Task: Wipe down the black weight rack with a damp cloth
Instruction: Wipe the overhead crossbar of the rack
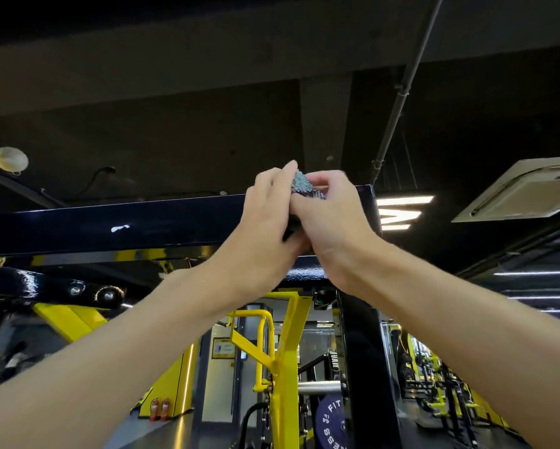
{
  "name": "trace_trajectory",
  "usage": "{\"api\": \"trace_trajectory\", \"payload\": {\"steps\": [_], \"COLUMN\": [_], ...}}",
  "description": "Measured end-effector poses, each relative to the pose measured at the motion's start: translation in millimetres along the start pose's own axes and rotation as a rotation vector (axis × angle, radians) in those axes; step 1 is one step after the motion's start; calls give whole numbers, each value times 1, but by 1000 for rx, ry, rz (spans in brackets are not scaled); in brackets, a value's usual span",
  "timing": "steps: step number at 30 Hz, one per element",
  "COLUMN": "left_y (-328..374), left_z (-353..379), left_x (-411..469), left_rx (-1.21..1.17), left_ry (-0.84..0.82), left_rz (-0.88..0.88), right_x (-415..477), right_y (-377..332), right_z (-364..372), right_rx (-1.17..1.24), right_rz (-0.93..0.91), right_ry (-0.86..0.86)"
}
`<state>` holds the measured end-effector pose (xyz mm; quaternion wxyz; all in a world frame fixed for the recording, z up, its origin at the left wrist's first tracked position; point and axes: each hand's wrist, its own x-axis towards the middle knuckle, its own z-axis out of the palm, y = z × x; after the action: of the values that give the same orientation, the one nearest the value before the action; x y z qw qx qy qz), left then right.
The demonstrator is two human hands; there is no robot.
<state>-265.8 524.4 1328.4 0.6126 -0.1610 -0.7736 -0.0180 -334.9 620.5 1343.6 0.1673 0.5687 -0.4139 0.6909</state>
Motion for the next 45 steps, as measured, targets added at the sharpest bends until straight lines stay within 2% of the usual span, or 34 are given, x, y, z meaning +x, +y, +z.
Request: {"api": "trace_trajectory", "payload": {"steps": [3,4,5,7,9,10,12,15,17,21,26,28,31,35,37,41,45], "left_y": [-8,-14,-20,-29,-30,-28,-22,-20,-26,-33,-25,-40,-46,-44,-59,-69,-49], "left_z": [-1,-1,-2,-2,-1,2,11,19,15,14,28,16,10,11,-5,-13,8], "left_x": [4,5,7,14,24,29,36,42,42,44,19,11,2,-10,-7,2,25], "left_rx": [92,111,145,247,326,358,417,464,495,453,448,477,495,504,549,545,488], "left_ry": [52,74,105,157,153,122,46,62,120,291,153,177,292,190,205,392,352], "left_rz": [17,29,51,74,58,77,155,211,183,21,202,164,15,127,82,-131,2], "right_x": [-4,-7,-9,-4,12,19,28,29,29,32,32,29,27,34,36,36,36], "right_y": [-6,-8,-10,-9,-3,2,17,35,37,40,43,39,30,27,30,37,39], "right_z": [-5,-10,-15,-29,-46,-53,-61,-57,-54,-55,-55,-57,-49,-20,-14,-8,-4], "right_rx": [157,153,43,-509,-1176,-1387,-1565,-1567,-1561,-1581,-1571,-1592,-1675,-1691,-1704,-1686,-1682], "right_rz": [69,77,25,-244,-382,-396,-423,-554,-603,-648,-675,-644,-605,-531,-556,-578,-586], "right_ry": [-150,-213,-258,-239,-206,-222,-217,-54,6,32,56,19,-28,-147,-93,-12,30]}}
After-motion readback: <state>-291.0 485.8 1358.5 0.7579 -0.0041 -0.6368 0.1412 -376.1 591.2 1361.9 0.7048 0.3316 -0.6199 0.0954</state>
